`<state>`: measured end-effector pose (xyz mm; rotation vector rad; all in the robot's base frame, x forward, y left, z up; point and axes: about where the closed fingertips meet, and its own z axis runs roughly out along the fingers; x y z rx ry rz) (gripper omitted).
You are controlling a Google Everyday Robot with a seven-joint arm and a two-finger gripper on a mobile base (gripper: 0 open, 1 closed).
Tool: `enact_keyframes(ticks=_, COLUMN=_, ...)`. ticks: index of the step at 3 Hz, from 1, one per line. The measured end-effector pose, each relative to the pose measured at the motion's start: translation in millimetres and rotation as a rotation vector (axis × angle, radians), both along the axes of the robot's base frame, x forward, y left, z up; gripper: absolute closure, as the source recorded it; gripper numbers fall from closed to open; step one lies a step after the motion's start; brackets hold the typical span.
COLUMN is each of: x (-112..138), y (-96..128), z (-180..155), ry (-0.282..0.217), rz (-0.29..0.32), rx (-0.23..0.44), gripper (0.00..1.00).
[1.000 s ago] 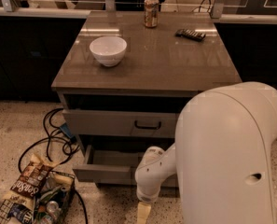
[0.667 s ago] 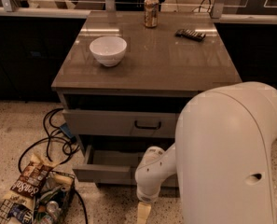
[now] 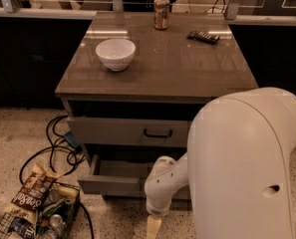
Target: Open middle drawer
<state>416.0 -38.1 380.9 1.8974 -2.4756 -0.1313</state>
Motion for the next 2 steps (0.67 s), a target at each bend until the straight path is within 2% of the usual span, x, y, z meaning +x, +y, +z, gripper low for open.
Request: enact_keyframes(ticks=2, x=0.0, y=0.0, z=0.0, ry=0.000, rz=0.000, rx=0.000, gripper=0.00)
